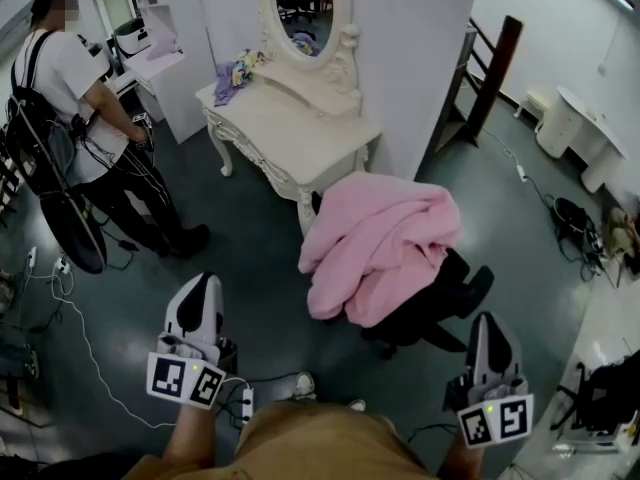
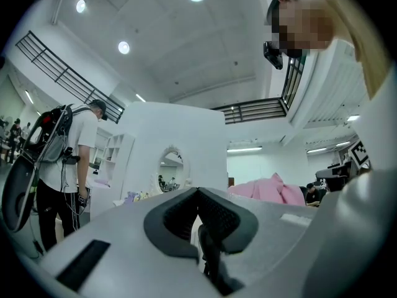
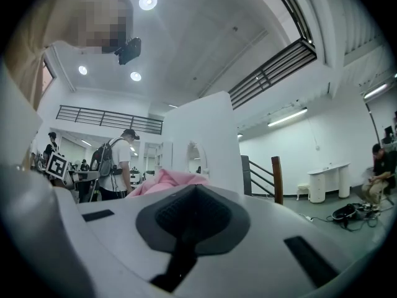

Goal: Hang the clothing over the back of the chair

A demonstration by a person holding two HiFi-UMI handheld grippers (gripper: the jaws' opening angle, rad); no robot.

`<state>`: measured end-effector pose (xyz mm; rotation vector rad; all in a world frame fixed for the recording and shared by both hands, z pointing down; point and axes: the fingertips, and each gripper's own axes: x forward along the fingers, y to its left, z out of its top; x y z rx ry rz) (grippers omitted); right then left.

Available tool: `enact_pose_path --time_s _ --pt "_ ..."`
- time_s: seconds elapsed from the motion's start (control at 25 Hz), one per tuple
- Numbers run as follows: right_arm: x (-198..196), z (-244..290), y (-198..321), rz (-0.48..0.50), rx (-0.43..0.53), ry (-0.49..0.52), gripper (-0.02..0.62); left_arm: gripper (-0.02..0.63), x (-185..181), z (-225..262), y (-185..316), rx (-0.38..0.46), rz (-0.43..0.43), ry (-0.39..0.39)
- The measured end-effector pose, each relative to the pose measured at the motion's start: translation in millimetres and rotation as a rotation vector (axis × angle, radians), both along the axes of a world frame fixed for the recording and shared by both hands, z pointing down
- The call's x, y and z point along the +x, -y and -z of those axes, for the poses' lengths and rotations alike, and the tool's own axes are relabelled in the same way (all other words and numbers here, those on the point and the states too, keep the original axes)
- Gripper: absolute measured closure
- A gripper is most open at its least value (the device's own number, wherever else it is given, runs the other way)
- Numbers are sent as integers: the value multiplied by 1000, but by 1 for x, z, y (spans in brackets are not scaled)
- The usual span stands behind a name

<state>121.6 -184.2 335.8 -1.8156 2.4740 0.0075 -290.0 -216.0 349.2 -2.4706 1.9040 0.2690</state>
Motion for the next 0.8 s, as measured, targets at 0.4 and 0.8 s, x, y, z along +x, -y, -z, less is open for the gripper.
enact_pose_path --time_s 0.4,0.8 --pt "8 -3 2 -20 0 -1 592 603 7 -1 7 4 -12 -1" --pt "10 -2 7 -5 1 -1 592 602 11 -1 6 1 -3 1"
